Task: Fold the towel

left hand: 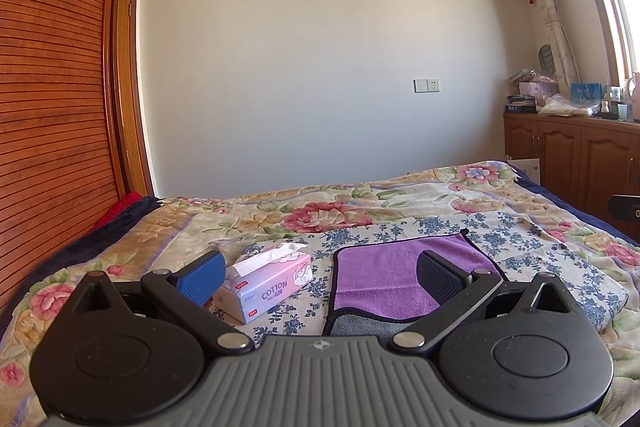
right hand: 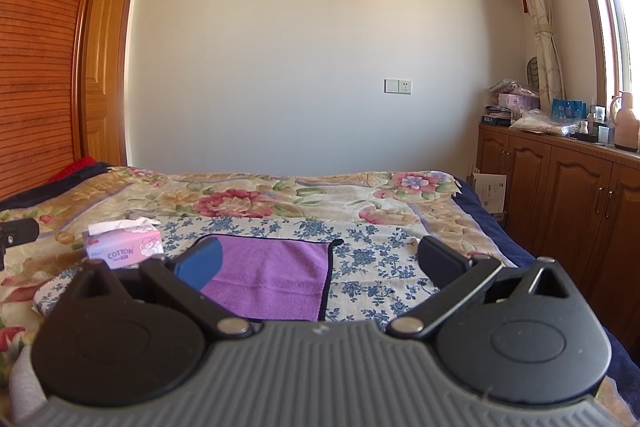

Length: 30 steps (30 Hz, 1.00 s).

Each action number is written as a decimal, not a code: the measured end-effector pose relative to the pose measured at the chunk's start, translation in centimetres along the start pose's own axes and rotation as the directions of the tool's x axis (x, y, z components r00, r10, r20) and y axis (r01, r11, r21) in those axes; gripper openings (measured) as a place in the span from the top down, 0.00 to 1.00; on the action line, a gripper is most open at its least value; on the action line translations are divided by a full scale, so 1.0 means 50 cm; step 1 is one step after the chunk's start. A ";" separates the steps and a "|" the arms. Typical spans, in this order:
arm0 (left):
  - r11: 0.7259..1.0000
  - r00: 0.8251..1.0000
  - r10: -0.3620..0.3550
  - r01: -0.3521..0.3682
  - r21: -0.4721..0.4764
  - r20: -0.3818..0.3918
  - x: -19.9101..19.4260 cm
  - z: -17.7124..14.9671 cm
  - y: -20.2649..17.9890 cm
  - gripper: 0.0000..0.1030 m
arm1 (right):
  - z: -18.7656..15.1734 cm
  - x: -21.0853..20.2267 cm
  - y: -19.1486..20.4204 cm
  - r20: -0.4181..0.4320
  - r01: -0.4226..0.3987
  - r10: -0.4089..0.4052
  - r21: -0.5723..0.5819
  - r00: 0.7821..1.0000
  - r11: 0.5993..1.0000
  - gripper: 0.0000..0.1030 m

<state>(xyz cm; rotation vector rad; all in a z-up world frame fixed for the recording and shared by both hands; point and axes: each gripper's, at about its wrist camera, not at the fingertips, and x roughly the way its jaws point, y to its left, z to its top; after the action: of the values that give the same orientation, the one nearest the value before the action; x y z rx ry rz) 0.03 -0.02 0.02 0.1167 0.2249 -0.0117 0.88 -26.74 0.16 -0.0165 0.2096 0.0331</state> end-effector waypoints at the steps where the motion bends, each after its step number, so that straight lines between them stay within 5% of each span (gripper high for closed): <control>1: 1.000 1.000 0.000 0.000 0.000 0.000 0.000 0.000 0.000 0.00 | 0.000 0.000 -0.001 0.000 -0.001 0.001 0.000 1.000 1.000 0.00; 30: 1.000 1.000 0.001 -0.001 0.001 0.000 0.006 0.005 0.013 0.00 | -0.002 -0.001 0.001 0.003 0.001 -0.001 -0.002 1.000 1.000 0.00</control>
<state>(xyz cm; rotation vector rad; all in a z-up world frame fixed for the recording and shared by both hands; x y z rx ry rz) 0.39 0.60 0.26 0.1182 0.2245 -0.0114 0.82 -26.69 0.08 -0.0184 0.2067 0.0325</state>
